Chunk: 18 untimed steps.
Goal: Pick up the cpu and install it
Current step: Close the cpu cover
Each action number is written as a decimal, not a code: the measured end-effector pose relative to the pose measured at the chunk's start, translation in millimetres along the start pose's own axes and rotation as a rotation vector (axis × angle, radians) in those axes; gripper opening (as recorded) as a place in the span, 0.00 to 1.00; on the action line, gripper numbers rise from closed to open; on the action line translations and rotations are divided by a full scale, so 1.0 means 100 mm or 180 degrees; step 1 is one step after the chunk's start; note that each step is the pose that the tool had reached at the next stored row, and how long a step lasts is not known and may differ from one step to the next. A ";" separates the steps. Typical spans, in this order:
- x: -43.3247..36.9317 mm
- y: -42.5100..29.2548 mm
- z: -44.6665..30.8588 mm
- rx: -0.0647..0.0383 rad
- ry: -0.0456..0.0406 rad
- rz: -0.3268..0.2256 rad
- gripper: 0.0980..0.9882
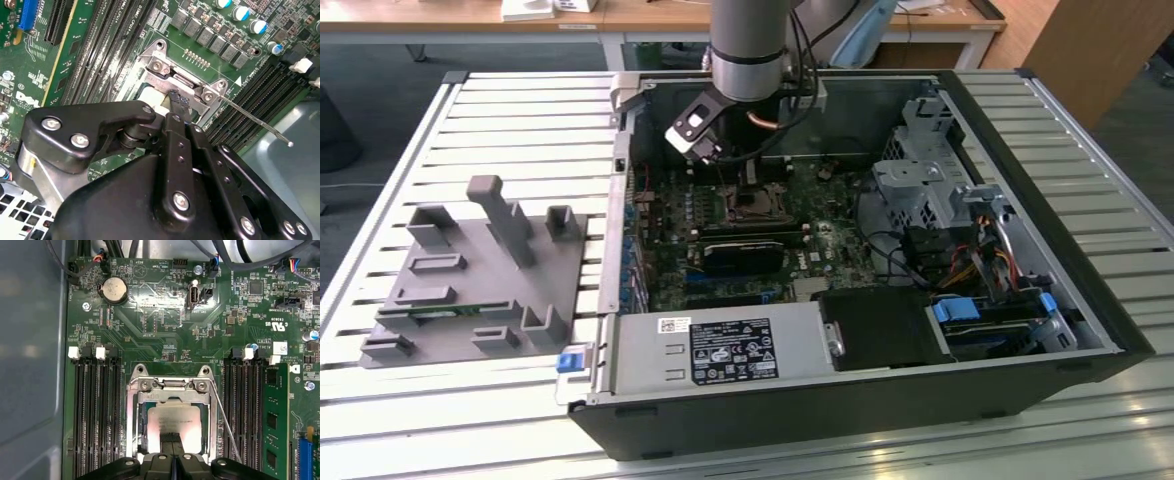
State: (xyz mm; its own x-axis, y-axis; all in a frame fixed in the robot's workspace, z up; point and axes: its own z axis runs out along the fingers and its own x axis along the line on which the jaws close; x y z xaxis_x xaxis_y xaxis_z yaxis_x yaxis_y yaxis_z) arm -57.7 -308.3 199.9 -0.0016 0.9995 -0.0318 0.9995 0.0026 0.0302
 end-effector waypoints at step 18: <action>-0.001 0.100 -0.049 0.0000 0.0002 0.0000 0.01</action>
State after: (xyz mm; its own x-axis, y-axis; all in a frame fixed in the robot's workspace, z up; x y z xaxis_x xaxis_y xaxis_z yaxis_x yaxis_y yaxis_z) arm -47.8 -308.2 205.1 -0.0016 0.9995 -0.0311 0.9995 0.0025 0.0303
